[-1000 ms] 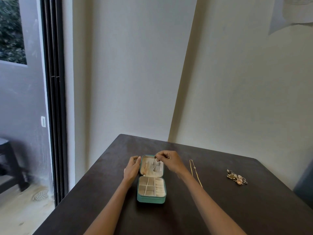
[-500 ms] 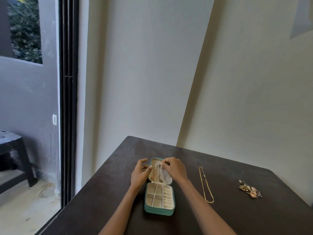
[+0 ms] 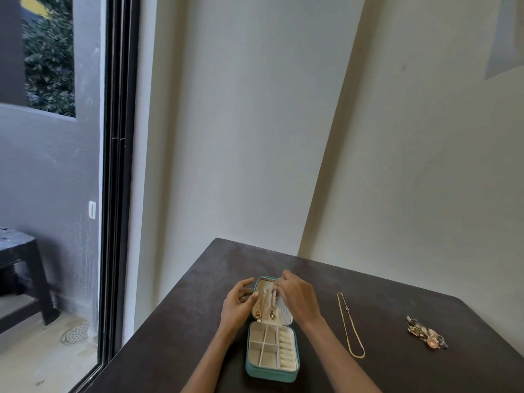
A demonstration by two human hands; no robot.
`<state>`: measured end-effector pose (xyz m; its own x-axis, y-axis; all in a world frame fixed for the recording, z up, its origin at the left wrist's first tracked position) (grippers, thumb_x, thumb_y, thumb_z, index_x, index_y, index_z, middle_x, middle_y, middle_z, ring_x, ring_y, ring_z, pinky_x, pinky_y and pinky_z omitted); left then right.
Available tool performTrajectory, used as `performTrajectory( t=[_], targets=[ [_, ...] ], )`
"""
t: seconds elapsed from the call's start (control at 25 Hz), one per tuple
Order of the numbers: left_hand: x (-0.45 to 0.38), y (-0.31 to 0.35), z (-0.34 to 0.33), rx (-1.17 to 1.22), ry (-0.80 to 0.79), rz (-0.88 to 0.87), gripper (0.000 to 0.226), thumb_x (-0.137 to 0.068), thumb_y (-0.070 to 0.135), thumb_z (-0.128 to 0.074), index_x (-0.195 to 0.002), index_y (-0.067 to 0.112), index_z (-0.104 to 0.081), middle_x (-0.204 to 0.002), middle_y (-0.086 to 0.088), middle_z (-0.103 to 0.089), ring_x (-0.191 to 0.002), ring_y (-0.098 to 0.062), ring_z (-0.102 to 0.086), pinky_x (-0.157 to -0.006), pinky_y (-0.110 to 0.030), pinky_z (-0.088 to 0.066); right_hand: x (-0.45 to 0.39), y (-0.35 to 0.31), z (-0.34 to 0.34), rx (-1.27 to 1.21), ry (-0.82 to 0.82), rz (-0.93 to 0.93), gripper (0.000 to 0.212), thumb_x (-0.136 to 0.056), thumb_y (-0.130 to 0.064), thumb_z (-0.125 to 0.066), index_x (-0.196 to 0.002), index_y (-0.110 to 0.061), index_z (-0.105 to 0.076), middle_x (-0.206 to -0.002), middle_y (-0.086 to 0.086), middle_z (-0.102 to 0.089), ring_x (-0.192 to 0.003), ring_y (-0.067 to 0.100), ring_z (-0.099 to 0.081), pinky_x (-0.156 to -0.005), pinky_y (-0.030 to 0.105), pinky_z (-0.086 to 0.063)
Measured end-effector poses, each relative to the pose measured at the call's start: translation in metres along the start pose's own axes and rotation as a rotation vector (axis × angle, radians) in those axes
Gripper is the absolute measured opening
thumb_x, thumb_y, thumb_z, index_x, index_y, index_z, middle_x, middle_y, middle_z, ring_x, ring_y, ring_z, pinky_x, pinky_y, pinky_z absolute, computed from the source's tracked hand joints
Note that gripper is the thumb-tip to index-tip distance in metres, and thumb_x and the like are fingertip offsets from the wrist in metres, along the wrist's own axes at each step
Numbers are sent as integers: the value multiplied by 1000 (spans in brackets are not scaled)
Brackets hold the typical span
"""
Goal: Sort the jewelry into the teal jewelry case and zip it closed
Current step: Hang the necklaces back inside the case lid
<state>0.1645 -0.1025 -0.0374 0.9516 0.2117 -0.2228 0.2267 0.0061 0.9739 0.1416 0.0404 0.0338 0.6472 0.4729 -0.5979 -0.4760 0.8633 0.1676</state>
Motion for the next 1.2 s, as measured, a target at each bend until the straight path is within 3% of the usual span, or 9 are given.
performTrajectory(
  t=[0.2, 0.4, 0.48, 0.6, 0.68, 0.8, 0.96, 1.12, 1.2],
  targets=[
    [0, 1, 0, 33, -17, -15, 34, -87, 13, -64, -119, 23, -57, -101, -3, -69, -90, -12, -69, -73, -27, -58, -1, -2, 10, -83, 43, 17, 23, -69, -25, -82, -69, -22, -60, -68, -10, -57, -44, 3, -53, -39, 8, -40],
    [-1, 0, 0, 61, -34, -28, 37, -86, 13, -66, -119, 24, -56, -103, -5, -69, -92, -15, -69, -76, -31, -59, -2, 2, 10, -220, -7, -68, 22, -71, -19, -81, -70, -21, -59, -70, -9, -58, -50, 3, -55, -45, 5, -36],
    [0, 2, 0, 82, -44, -42, 37, -85, 12, -66, -118, 26, -56, -104, -7, -69, -92, -16, -69, -76, -30, -58, 4, 7, 11, -305, 41, -115, 8, -84, -19, -70, -78, -20, -65, -78, -8, -60, -59, 3, -58, -51, 2, -35],
    [5, 8, 2, 138, -50, -39, 38, -85, 7, -65, -118, 24, -56, -101, -8, -69, -91, -16, -69, -71, -23, -56, 24, 5, 24, -419, 169, -200, 17, -93, -27, -48, -92, -21, -64, -89, -9, -59, -72, 3, -57, -59, -4, -35],
    [7, 11, 2, 173, -67, -27, 38, -85, 5, -64, -118, 23, -56, -100, -7, -70, -91, -15, -69, -70, -21, -56, 42, 0, 29, -364, 234, -162, 13, -86, -18, -54, -95, -24, -60, -90, -9, -56, -71, 3, -56, -62, 2, -42],
    [8, 12, 5, 242, -89, -8, 43, -84, 2, -64, -123, 19, -56, -103, -11, -71, -96, -17, -68, -75, -24, -56, 65, -5, 25, -288, 172, -129, 38, -70, 0, -69, -99, -26, -67, -87, -8, -51, -72, 7, -54, -60, 18, -51],
    [7, 12, 4, 287, -122, 6, 46, -82, 1, -65, -125, 16, -57, -105, -10, -72, -101, -19, -67, -83, -28, -56, 76, -13, 28, -141, 131, -47, 38, -70, -9, -70, -101, -30, -68, -79, -8, -47, -66, 9, -47, -53, 20, -45],
    [6, 10, 4, 297, -106, 17, 46, -81, 1, -66, -124, 12, -57, -105, -10, -72, -101, -21, -68, -84, -30, -57, 79, -15, 27, -112, 130, -52, 39, -78, -17, -44, -103, -35, -68, -76, -10, -45, -65, 9, -44, -55, 19, -39],
    [6, 10, 3, 297, -102, 12, 45, -80, 1, -66, -123, 12, -58, -104, -10, -72, -100, -20, -68, -81, -28, -57, 79, -13, 26, -110, 122, -31, 33, -77, -16, -53, -99, -36, -69, -75, -11, -44, -66, 8, -43, -56, 19, -37]
  ],
)
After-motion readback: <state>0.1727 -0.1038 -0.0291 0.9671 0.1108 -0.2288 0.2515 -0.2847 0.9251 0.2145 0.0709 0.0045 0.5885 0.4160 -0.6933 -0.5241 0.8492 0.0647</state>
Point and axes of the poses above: each hand's wrist, its own x-axis away from the middle knuckle, its own z-axis out of the back of the hand, y = z × x, the point moved 5 cm from there along -x, towards the middle knuckle
